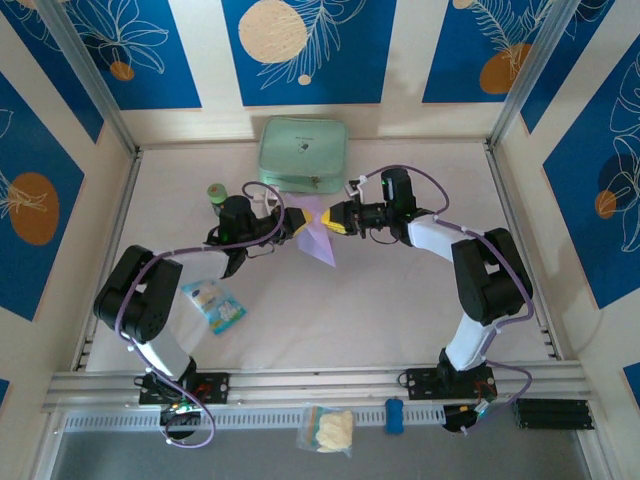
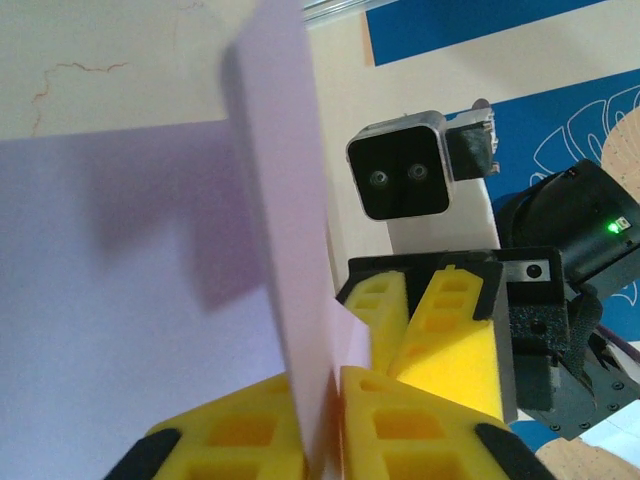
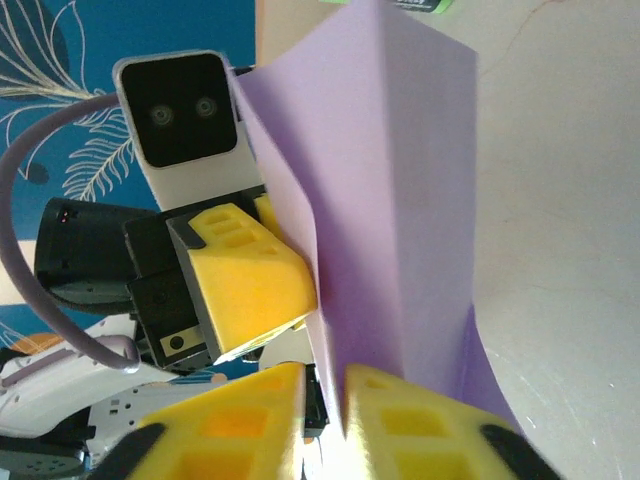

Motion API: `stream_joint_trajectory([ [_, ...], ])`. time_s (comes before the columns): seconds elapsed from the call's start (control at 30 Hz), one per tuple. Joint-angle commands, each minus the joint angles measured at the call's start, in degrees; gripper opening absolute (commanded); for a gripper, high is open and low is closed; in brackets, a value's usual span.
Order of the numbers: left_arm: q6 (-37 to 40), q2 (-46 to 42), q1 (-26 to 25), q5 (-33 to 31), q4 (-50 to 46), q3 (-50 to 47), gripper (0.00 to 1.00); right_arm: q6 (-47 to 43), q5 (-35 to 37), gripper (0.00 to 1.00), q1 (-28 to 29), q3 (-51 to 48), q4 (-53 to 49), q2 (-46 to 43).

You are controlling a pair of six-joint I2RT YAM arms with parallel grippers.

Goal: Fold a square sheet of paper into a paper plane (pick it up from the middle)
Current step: Turn over the paper at the center of the table.

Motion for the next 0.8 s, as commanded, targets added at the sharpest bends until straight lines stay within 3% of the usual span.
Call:
stream_joint_trajectory([
  [0.0,3.1,-0.4,-0.3,-0.9,-2.2,2.2,0.11,-3.0,1.3,0.26,-1.0,-0.8,-4.7,-3.5],
  [0.1,7.4,-2.1,-0.1,-2.3,-10.1,3.4,0.1,-6.9,4.9,0.35,-2.2,-1.3,-9.3,-5.7],
  [0.23,20.4,-5.5,-0.3,-8.9,-35.4,9.2,0.09,-14.2,16.1,0.41,-3.9,-2.4,-18.0,-10.3],
  [0.37,38.5,-4.8,-2.7,-27.6,-66.4,20.8,0.1,-21.6,27.1,0.42,-4.1,-2.1,-26.5,-15.0],
  [0.47,46.2,-0.7,-6.2,-42.8,-81.8,31.1,0.1,-24.8,32.8,0.42,-4.5,-2.8,-29.0,-18.0],
  [0.63,50.3,8.8,-11.1,-62.7,-96.5,44.8,0.11,-24.5,38.3,0.43,-5.8,-5.3,-29.7,-22.1],
  [0.77,49.9,17.0,-14.2,-73.4,-103.7,53.5,0.12,-23.6,39.9,0.44,-6.4,-6.9,-29.4,-23.7],
])
